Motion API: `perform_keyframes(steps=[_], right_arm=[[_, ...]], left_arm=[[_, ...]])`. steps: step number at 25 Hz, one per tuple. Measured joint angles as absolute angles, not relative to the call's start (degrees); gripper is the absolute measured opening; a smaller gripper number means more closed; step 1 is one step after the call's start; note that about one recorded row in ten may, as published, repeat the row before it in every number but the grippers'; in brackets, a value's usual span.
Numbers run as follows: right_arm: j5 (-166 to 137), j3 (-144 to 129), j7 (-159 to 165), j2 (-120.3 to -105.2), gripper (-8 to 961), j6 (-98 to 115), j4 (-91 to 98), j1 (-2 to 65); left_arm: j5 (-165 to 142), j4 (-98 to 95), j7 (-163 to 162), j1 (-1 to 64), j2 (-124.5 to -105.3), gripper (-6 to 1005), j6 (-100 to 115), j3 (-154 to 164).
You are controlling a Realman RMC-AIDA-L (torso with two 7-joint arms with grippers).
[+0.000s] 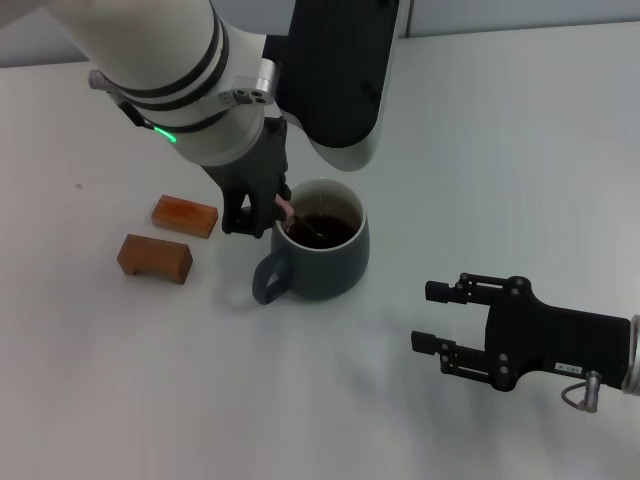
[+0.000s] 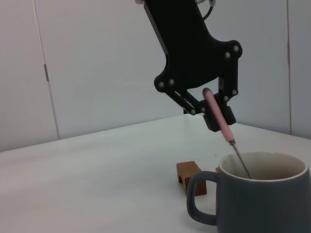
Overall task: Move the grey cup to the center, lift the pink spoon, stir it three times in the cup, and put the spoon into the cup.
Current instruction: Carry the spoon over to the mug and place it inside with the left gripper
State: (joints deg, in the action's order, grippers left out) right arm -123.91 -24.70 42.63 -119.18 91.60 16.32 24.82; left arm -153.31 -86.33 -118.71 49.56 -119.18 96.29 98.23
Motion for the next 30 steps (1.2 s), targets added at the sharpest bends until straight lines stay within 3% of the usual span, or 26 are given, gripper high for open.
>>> perform_keyframes(steps=[30], right_arm=[[-124.19, -24.69, 42.62, -119.18, 609, 91.58, 16.06, 24.78]], left_arm=[[-152.82, -85.22, -121.54, 49.99, -119.18, 134, 95.13, 101.02]])
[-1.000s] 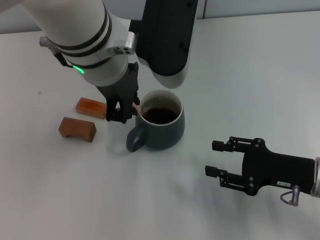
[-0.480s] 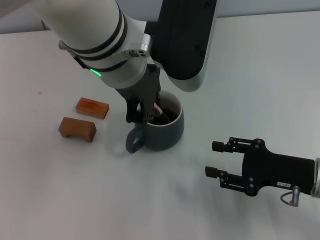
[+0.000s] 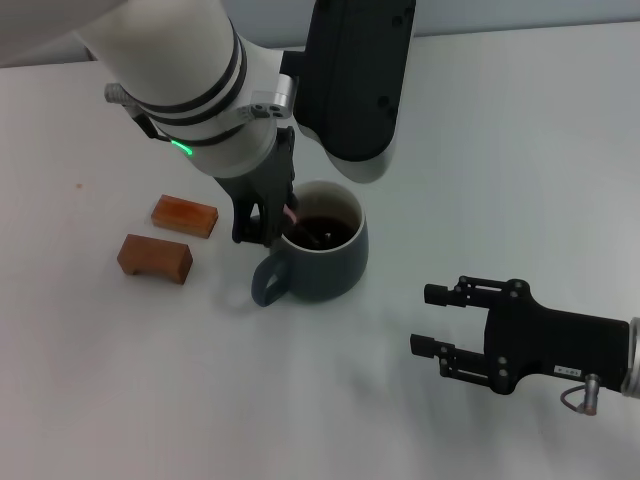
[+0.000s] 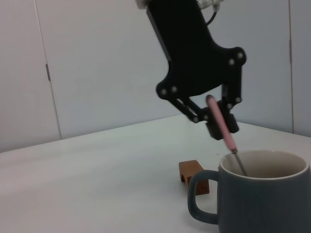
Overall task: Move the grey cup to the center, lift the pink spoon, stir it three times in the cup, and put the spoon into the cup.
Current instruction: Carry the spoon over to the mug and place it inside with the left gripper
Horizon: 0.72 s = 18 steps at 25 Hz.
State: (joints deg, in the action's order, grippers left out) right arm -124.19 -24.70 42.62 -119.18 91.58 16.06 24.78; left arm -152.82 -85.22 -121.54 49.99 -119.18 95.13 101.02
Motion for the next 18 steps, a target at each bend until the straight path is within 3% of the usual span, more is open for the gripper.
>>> perform_keyframes(steps=[18], right_arm=[[-124.19, -24.70, 42.56, -119.18, 609, 91.58, 15.20, 24.59]], left_arm=[[-151.94, -86.39, -123.61, 49.36, -119.18, 134, 90.84, 102.45]])
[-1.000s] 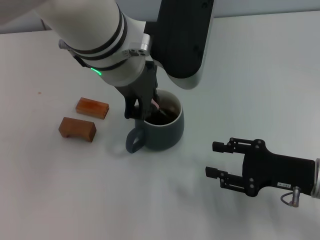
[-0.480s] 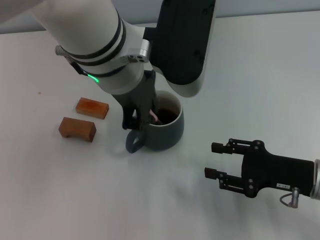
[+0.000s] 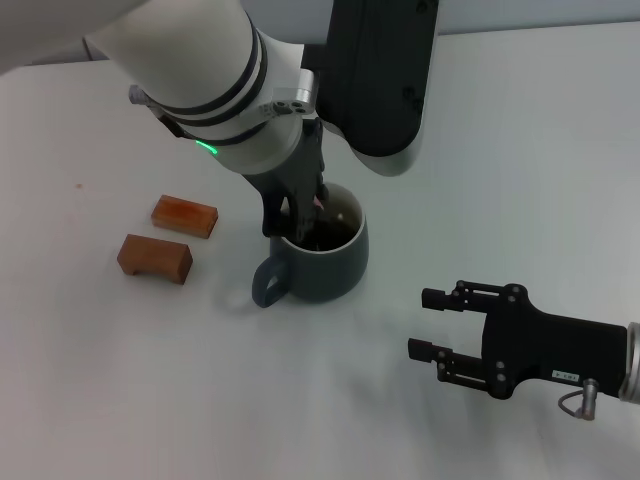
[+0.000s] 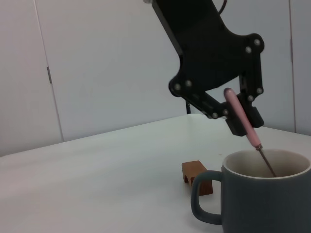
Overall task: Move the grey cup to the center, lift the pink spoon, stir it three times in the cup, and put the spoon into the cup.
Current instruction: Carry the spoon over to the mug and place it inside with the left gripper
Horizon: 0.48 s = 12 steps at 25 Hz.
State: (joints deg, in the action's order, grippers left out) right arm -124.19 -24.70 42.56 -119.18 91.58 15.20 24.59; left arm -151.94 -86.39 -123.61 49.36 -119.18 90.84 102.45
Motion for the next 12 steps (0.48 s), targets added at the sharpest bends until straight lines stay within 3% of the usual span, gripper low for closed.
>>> perform_keyframes(steps=[12], right_arm=[[-124.19, -24.70, 42.55, -119.18, 609, 91.58, 15.03, 24.73]], left_arm=[[-151.91, -86.57, -124.25, 49.51, -119.18, 134, 95.74, 101.74]])
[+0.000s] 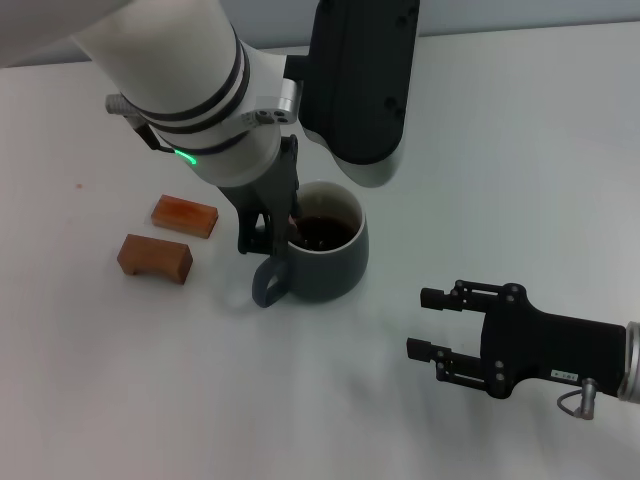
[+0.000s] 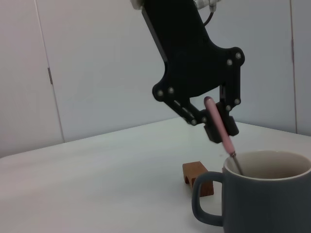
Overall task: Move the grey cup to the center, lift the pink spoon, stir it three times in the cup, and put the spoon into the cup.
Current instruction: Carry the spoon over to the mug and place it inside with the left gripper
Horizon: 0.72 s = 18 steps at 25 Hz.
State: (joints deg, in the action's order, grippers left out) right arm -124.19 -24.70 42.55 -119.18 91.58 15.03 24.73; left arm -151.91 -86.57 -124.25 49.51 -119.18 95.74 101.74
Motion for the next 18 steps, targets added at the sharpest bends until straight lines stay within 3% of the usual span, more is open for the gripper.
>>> perform_keyframes(steps=[18], right_arm=[[-124.26, -24.75, 42.60, -119.18, 609, 91.59, 15.03, 24.42]], left_arm=[[-149.49, -85.91, -125.12, 49.14, -119.18, 135, 92.25, 102.45]])
